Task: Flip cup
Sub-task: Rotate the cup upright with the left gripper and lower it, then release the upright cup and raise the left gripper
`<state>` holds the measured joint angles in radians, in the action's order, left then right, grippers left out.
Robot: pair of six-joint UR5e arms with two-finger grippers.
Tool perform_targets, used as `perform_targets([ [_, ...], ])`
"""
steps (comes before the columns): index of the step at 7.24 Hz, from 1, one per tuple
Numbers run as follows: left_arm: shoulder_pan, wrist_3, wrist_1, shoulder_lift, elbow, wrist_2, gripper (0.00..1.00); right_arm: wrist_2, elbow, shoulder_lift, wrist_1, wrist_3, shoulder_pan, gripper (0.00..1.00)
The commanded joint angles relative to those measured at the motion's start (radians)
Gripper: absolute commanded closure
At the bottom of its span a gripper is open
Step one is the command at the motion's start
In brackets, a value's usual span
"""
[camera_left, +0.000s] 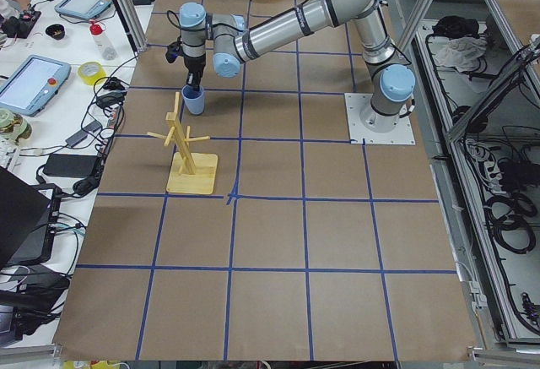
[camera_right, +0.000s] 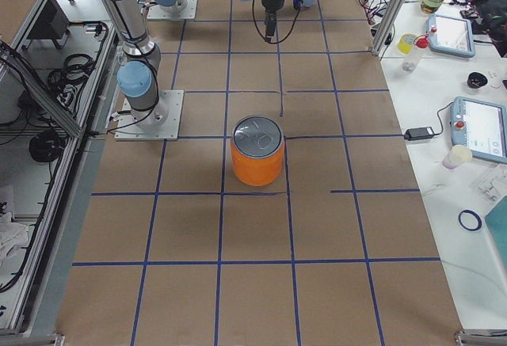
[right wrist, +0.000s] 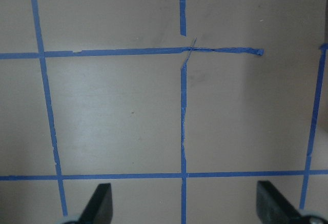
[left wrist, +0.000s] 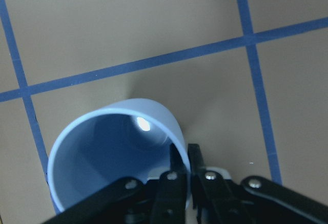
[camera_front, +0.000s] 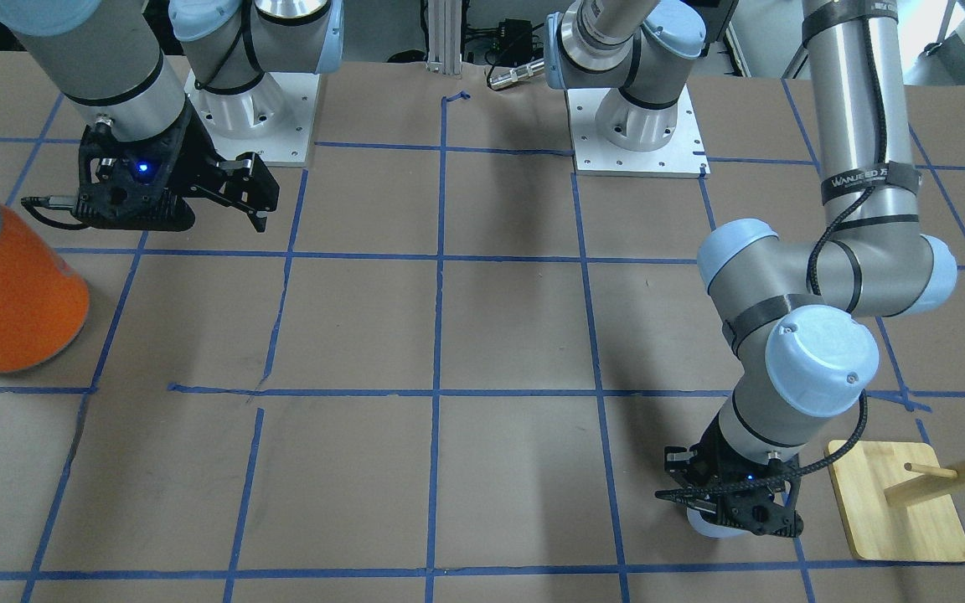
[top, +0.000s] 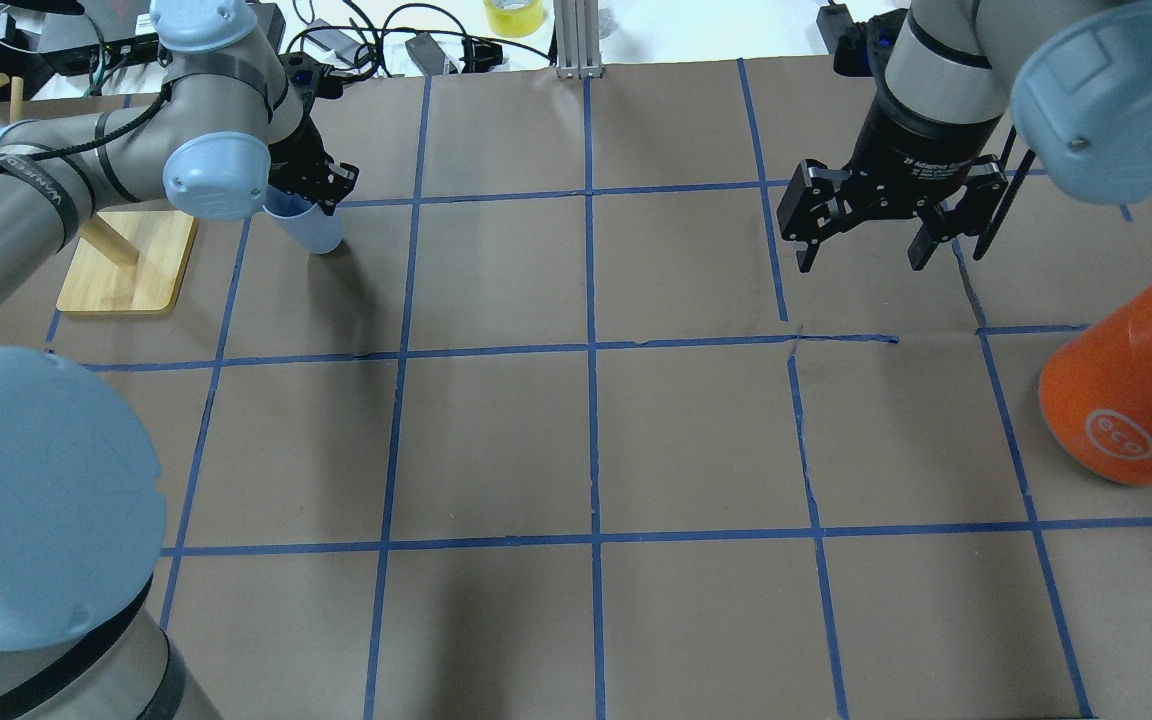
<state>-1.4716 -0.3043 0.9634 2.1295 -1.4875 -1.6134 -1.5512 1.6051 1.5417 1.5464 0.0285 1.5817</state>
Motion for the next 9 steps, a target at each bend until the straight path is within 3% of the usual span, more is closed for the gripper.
perform_targets([
  [1, 0.002, 0.013, 0.0, 0.001, -0.007, -0.002, 0.6, 0.0, 0.004, 0.0, 0.008, -0.01, 0.0, 0.0],
  [2, 0.002, 0.014, 0.003, -0.009, -0.017, 0.0, 0.26, 0.008, 0.009, 0.0, 0.011, -0.01, 0.0, 0.0],
  [3, 0.004, 0.014, 0.014, -0.032, -0.033, -0.002, 0.17, 0.0, 0.01, 0.0, 0.011, -0.016, 0.0, 0.0],
  [5, 0.007, 0.04, 0.163, -0.113, 0.001, 0.003, 0.09, 0.002, 0.01, 0.0, 0.012, -0.038, 0.0, 0.0],
  [7, -0.015, 0.109, 0.35, -0.245, 0.004, 0.003, 0.08, 0.003, 0.01, 0.0, 0.012, -0.038, 0.0, 0.0],
  [9, -0.073, 0.232, 0.426, -0.377, 0.003, -0.008, 0.05, 0.003, 0.004, 0.0, 0.014, -0.038, -0.002, 0.0],
])
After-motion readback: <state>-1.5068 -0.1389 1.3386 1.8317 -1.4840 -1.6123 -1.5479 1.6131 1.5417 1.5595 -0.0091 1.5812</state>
